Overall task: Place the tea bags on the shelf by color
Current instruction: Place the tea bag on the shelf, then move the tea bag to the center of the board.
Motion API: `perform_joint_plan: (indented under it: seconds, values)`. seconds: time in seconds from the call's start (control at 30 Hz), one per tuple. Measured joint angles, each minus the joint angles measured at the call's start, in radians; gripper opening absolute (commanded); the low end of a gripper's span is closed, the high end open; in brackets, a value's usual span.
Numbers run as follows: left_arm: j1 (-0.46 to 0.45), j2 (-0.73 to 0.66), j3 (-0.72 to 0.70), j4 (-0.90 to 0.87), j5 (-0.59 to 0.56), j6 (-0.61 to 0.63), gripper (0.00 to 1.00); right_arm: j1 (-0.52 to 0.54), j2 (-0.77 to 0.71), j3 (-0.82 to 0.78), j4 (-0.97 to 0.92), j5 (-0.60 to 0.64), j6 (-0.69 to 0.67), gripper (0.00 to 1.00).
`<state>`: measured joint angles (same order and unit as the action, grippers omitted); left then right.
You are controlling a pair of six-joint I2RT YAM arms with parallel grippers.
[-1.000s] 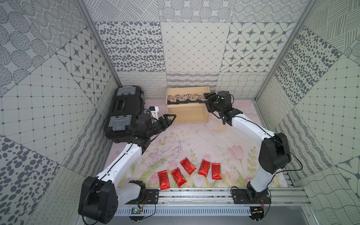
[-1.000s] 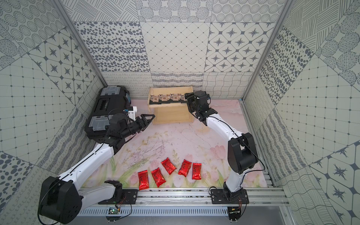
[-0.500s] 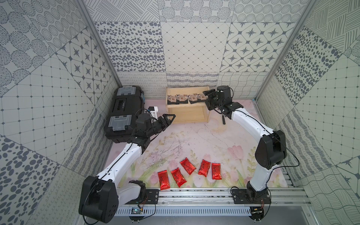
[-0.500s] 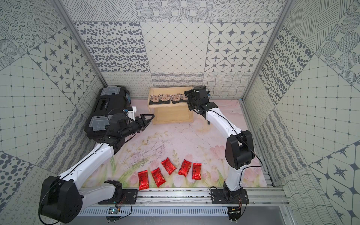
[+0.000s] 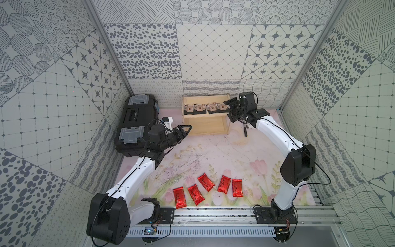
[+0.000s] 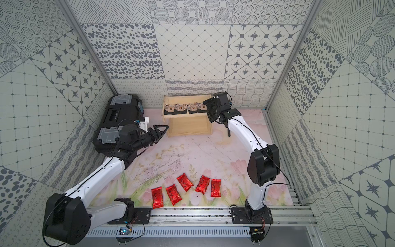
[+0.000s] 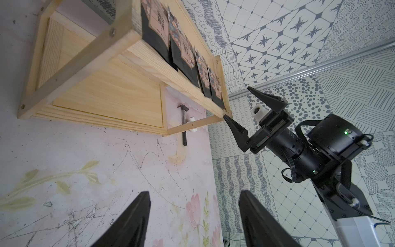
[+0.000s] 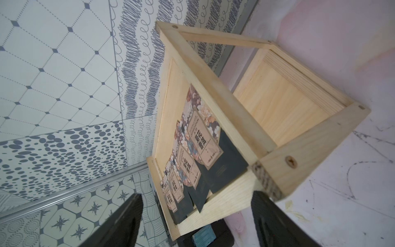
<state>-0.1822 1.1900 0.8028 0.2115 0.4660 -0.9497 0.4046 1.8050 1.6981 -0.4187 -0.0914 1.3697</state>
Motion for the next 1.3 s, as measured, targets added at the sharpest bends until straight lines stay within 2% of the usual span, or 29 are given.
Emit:
perform_joint_plan:
  seconds: [0.17, 0.3, 0.37, 0.53, 0.67, 0.9, 1.07, 1.3]
  values:
    - [0.001, 0.000, 0.016, -0.048, -0.005, 0.006, 0.68, 0.066, -0.146, -0.171, 0.112, 0.057, -0.272, 0.82]
    - [0.001, -0.002, 0.012, -0.113, -0.008, 0.017, 0.67, 0.212, -0.323, -0.383, 0.249, 0.087, -0.587, 0.80]
    - [0.001, -0.012, -0.001, -0.145, -0.016, 0.023, 0.67, 0.296, -0.365, -0.450, 0.287, 0.120, -0.729, 0.79]
    - [0.001, -0.053, -0.063, -0.238, -0.054, 0.037, 0.68, 0.509, -0.367, -0.623, 0.350, 0.190, -1.017, 0.78]
    - [0.001, -0.085, -0.113, -0.303, -0.086, 0.044, 0.67, 0.630, -0.290, -0.691, 0.322, 0.218, -1.166, 0.79]
    - [-0.014, -0.074, -0.180, -0.367, -0.110, 0.053, 0.67, 0.708, -0.248, -0.763, 0.223, 0.217, -1.239, 0.82]
    - [-0.043, -0.027, -0.206, -0.372, -0.108, 0.056, 0.67, 0.742, -0.248, -0.818, 0.191, 0.212, -1.219, 0.87]
    - [-0.073, 0.064, -0.223, -0.342, -0.076, 0.063, 0.65, 0.768, -0.245, -0.868, 0.182, 0.211, -1.176, 0.88]
